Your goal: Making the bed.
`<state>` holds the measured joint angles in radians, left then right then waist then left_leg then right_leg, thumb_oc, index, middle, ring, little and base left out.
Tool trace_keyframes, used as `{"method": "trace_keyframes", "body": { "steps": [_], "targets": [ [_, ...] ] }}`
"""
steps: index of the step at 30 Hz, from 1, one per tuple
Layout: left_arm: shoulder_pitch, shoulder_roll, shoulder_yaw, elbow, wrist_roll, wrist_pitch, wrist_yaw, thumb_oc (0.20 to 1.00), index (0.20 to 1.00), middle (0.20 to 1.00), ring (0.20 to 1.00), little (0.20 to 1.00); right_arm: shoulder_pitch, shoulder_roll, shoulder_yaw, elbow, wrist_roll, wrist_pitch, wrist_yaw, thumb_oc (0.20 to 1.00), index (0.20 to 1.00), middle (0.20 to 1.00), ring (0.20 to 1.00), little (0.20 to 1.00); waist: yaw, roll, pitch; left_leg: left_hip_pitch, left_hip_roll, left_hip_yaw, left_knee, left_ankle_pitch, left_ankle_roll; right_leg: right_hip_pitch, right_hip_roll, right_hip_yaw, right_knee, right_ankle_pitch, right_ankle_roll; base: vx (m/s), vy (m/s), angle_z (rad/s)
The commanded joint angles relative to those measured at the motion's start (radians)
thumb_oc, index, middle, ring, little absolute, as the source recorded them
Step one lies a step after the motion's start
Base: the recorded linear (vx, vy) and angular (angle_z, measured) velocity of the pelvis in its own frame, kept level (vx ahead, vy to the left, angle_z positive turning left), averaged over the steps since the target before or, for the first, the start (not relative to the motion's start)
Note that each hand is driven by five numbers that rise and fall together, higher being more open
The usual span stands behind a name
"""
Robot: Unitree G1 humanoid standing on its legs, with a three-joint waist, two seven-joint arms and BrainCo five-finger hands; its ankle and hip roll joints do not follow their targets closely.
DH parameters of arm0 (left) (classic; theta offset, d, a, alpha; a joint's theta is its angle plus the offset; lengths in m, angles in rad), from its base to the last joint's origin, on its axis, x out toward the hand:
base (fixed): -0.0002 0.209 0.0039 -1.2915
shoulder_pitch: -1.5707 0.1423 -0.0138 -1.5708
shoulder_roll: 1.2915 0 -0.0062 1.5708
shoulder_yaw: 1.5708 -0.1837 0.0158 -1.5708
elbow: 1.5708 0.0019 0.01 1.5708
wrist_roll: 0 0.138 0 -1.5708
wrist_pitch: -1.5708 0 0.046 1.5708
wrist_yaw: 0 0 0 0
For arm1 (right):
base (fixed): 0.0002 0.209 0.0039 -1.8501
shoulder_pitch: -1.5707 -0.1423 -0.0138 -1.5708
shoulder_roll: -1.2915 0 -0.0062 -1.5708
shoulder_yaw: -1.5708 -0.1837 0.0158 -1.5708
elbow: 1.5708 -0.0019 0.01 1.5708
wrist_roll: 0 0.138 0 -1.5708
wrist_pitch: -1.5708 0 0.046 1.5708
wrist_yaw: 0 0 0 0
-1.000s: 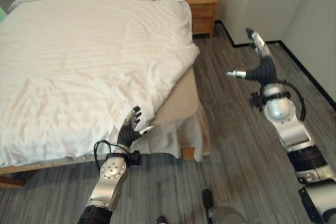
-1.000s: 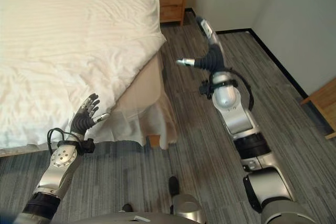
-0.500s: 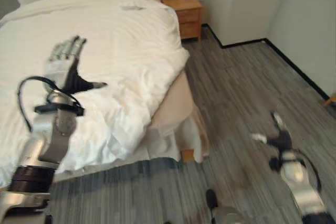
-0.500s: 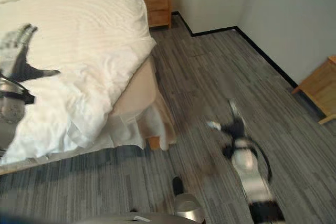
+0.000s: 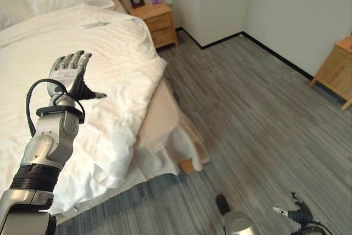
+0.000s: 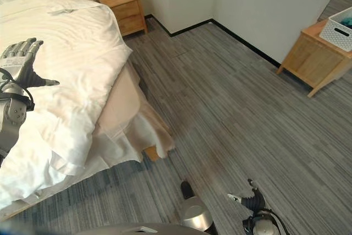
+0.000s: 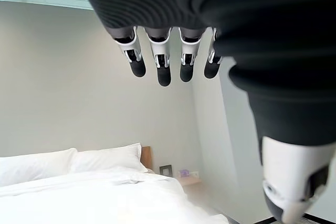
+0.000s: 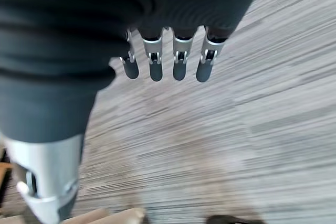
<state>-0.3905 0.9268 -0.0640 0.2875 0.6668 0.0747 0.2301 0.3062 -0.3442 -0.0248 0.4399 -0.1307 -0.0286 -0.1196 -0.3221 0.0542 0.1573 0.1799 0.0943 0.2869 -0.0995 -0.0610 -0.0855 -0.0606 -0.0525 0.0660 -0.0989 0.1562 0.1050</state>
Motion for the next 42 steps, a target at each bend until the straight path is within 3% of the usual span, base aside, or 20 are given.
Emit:
{"method": "trace_keyframes", "body": {
  "steps": [1, 12, 26, 27, 28, 32, 35, 39, 40, 42],
  "targets": [
    [-0.036, -0.015, 0.081, -0.054, -0.13, -0.025, 0.018, 1.0, 1.0, 1.0, 1.0, 1.0, -0.05, -0.027, 0.018, -0.056, 0.032, -0.053, 0.021, 1.0, 1.0, 1.0, 1.0, 1.0, 0.013, -0.057, -0.022, 0.015, -0.015, -0.057, 0.012, 0.02, -0.008, 0.102, -0.079, -0.005, 0.029, -0.082, 0.055, 0.03, -0.024, 0.05],
    [0.25, -0.152, 0.245, -0.306, -0.216, -0.1, 0.003, 1.0, 1.0, 1.0, 1.0, 1.0, -0.102, -0.026, 0.017, -0.059, 0.03, -0.04, 0.041, 1.0, 1.0, 1.0, 1.0, 1.0, 0.085, -0.071, -0.021, 0.005, -0.02, -0.094, 0.012, 0.012, 0.005, 0.107, -0.08, -0.021, 0.035, -0.095, 0.046, 0.02, -0.003, 0.14],
    [0.302, -0.187, 0.278, -0.382, -0.25, -0.133, 0.001, 1.0, 1.0, 1.0, 1.0, 1.0, -0.122, -0.029, 0.012, -0.03, 0.038, -0.032, 0.036, 1.0, 1.0, 1.0, 1.0, 1.0, 0.121, -0.077, -0.017, -0.001, -0.033, -0.117, 0.012, 0.013, 0.017, 0.11, -0.093, -0.037, 0.046, -0.097, 0.043, 0.02, -0.001, 0.12],
    [0.428, -0.484, 0.128, 0.135, -0.842, -0.232, -0.075, 1.0, 1.0, 1.0, 1.0, 1.0, -0.305, -0.088, 0.077, 0.115, 0.247, -0.072, 0.037, 1.0, 1.0, 1.0, 1.0, 1.0, 0.205, -0.062, 0.064, -0.238, 0.101, -0.054, 0.177, 0.125, -0.084, 0.087, -0.096, -0.151, 0.012, -0.156, 0.033, 0.03, 0.014, 0.05],
    [0.443, -0.487, 0.133, 0.146, -0.852, -0.23, -0.081, 1.0, 1.0, 1.0, 1.0, 1.0, -0.301, -0.088, 0.069, 0.119, 0.25, -0.07, 0.04, 1.0, 1.0, 1.0, 1.0, 1.0, 0.2, -0.058, 0.056, -0.217, 0.104, -0.034, 0.149, 0.125, -0.081, 0.089, -0.097, -0.16, 0.012, -0.149, 0.036, 0.04, 0.04, 0.0],
    [0.458, -0.442, 0.155, 0.179, -0.772, -0.207, -0.064, 1.0, 1.0, 1.0, 1.0, 1.0, -0.303, -0.09, 0.063, 0.099, 0.246, -0.054, 0.051, 1.0, 1.0, 1.0, 1.0, 1.0, 0.192, -0.052, 0.025, -0.145, 0.075, -0.028, 0.046, 0.138, -0.065, 0.089, -0.104, -0.179, 0.012, -0.131, 0.045, 0.06, 0.047, 0.08],
    [0.452, -0.396, 0.236, 0.214, -0.741, -0.185, 0.0, 1.0, 1.0, 1.0, 1.0, 1.0, -0.3, -0.094, 0.062, 0.1, 0.225, -0.047, 0.055, 1.0, 1.0, 1.0, 1.0, 1.0, 0.196, -0.052, 0.006, -0.123, 0.064, -0.021, 0.023, 0.127, -0.061, 0.099, -0.117, -0.199, 0.012, -0.13, 0.054, 0.07, 0.059, 0.2],
    [0.368, -0.195, 0.29, 0.312, -0.584, -0.122, 0.103, 1.0, 1.0, 1.0, 1.0, 1.0, -0.247, -0.106, 0.049, 0.057, 0.235, -0.055, 0.064, 1.0, 1.0, 1.0, 1.0, 1.0, 0.171, -0.061, -0.005, -0.109, 0.097, 0.051, 0.021, 0.14, -0.078, 0.11, -0.135, -0.241, 0.016, -0.121, 0.071, 0.04, 0.051, 0.38],
    [0.363, -0.193, 0.287, 0.315, -0.583, -0.123, 0.103, 1.0, 1.0, 1.0, 1.0, 1.0, -0.246, -0.104, 0.047, 0.055, 0.234, -0.054, 0.064, 1.0, 1.0, 1.0, 1.0, 1.0, 0.172, -0.063, -0.004, -0.109, 0.097, 0.05, 0.021, 0.14, -0.079, 0.111, -0.135, -0.242, 0.016, -0.122, 0.071, 0.07, 0.044, 0.63],
    [0.289, -0.031, 0.314, 0.36, -0.518, -0.117, 0.148, 1.0, 1.0, 1.0, 1.0, 1.0, -0.212, -0.126, 0.045, 0.035, 0.227, -0.071, 0.061, 1.0, 1.0, 1.0, 1.0, 1.0, 0.148, -0.066, -0.011, -0.097, 0.09, 0.075, 0.019, 0.135, -0.074, 0.116, -0.157, -0.252, 0.028, -0.11, 0.093, 0.12, 0.115, 0.3]
  ]
}}
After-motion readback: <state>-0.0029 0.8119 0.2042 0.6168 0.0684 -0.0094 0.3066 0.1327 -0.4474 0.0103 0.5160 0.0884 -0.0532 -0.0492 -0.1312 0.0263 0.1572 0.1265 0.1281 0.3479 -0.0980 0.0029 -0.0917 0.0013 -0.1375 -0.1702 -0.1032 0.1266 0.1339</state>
